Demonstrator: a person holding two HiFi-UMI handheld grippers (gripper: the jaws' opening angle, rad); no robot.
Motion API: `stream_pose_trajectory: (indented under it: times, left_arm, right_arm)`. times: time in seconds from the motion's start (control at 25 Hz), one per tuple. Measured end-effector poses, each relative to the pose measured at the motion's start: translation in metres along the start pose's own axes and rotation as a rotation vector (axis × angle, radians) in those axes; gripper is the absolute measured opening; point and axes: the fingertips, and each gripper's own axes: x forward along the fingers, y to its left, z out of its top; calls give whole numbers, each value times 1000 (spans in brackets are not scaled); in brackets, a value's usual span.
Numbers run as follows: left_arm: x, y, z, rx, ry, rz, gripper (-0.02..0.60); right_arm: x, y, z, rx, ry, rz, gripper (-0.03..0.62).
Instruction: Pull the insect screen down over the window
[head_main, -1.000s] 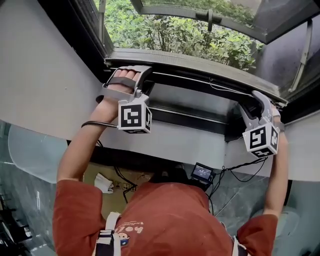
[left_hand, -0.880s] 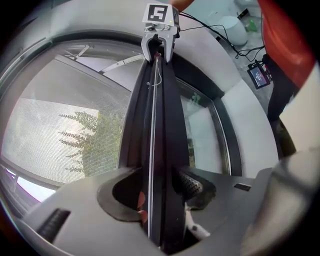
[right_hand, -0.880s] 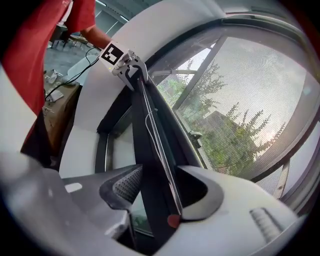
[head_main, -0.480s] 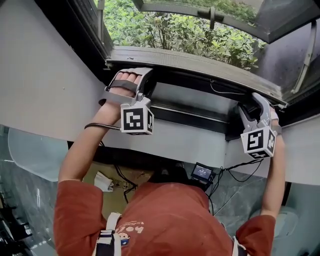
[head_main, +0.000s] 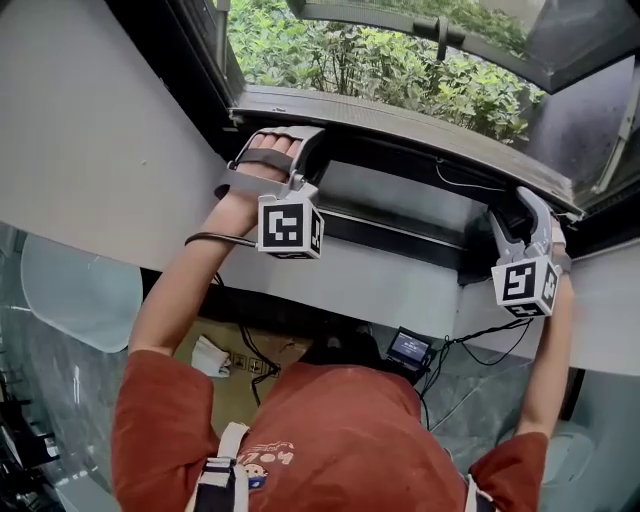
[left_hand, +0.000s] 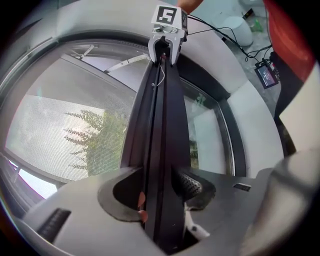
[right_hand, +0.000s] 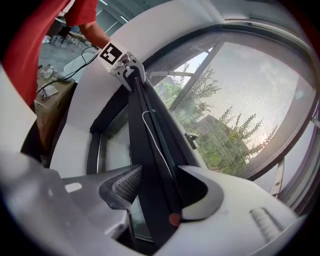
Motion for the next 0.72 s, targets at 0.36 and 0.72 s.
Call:
stream_pose_trajectory:
  times: [0.36,0.72]
  left_arm:
    - [-3,3,-2,-42,-23,14,183]
    - [-29,15,10,-238,-99,105,183]
  right_arm:
    - [0,-4,4,9,-13,-37,229]
    - [-19,-9,30,139,-121,-127,229]
